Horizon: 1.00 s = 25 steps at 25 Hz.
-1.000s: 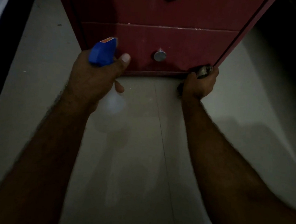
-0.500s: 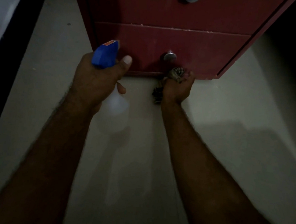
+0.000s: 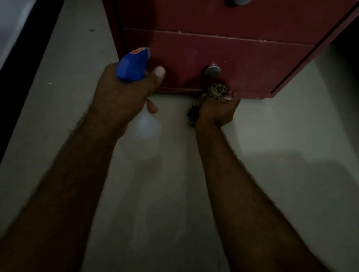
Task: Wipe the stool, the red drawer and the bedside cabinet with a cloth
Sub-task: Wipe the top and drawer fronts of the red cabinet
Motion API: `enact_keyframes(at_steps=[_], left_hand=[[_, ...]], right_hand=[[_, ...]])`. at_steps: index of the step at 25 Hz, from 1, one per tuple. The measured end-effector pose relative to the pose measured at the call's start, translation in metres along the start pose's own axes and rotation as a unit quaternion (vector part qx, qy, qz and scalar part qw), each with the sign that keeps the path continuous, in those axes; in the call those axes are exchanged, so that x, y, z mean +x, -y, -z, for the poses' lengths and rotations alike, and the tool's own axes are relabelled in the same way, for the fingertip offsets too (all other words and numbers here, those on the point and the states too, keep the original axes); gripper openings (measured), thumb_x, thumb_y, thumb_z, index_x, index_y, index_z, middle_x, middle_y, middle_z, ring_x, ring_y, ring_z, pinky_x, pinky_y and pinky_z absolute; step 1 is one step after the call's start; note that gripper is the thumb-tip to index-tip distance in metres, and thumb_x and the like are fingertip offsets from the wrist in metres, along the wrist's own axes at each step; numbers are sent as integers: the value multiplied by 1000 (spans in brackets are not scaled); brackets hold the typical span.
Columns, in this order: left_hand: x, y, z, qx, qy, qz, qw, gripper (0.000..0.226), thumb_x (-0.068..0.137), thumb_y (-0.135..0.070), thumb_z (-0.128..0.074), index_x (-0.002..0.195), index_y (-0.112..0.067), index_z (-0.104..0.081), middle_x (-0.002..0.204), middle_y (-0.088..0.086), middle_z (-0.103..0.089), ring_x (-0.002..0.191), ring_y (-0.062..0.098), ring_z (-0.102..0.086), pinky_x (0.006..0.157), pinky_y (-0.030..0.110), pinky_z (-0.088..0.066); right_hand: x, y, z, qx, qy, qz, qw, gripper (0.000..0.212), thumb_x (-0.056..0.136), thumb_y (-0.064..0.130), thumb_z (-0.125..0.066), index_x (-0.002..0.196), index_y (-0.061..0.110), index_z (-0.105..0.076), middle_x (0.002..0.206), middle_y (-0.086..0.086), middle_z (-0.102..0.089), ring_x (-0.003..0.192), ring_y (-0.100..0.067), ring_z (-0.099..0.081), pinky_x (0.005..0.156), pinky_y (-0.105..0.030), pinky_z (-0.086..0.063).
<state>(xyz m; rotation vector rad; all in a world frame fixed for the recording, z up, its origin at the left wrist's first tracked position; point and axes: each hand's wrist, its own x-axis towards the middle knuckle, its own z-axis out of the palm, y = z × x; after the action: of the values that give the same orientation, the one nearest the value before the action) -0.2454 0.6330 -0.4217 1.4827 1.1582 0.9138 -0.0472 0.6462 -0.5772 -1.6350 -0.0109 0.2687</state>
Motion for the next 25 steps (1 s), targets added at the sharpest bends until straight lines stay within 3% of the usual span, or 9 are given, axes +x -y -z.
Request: enact_keyframes(at_steps=[5,9,10,13,15,18,25], left_hand=[[1,7,16,9,-20,11,1000,17,93,-38,-71,94,-30,-56,104,22,-64,61,19,-68,59,31,-61],[7,10,33,16,-35,29,999,48,92,-41,-70,124,-8,-60,104,18,-66,62,18,-71,56,30,-60],[8,10,38,16,-39,32,999,47,91,-44,-71,123,-12,-62,100,13,-67,65,22,-72,60,37,-63],[7,6,57,21,-55,8,998,17,88,-47,-74,95,-39,-60,89,7,-65,78,36,-71,75,54,-62],[7,4,71,17,-71,10,997,19,89,-44,-73,93,-41,-55,90,5,-64,75,29,-70,75,53,-63],[10,4,88,-13,-92,27,995,29,90,-43,-74,111,-38,-56,102,9,-63,72,20,-70,71,45,-64],[6,3,98,-42,-107,27,993,31,89,-42,-75,112,-33,-55,101,15,-59,80,35,-68,67,46,-63]], right_hand=[[-30,-3,-18,4,19,-12,1000,63,72,10,-88,129,18,-63,90,10,-68,86,-15,-68,88,-38,-60],[-92,-4,-49,25,102,-53,993,75,68,7,-89,135,20,-60,97,6,-72,93,-19,-71,89,-41,-62],[-111,-4,-59,34,130,-76,988,75,68,11,-88,136,23,-59,103,5,-72,96,-20,-72,89,-43,-62],[-153,0,-83,52,155,-132,978,73,60,27,-79,129,29,-59,112,2,-74,98,-21,-73,89,-44,-63],[-162,1,-90,38,146,-152,977,66,64,15,-85,125,22,-60,112,-3,-75,98,-24,-73,90,-43,-62],[-164,2,-92,29,143,-179,973,58,72,2,-85,123,16,-60,115,-5,-73,98,-25,-71,90,-42,-62],[-162,28,-87,152,140,-298,932,53,75,-13,-75,118,13,-58,101,-7,-70,81,-25,-70,80,-47,-64]])
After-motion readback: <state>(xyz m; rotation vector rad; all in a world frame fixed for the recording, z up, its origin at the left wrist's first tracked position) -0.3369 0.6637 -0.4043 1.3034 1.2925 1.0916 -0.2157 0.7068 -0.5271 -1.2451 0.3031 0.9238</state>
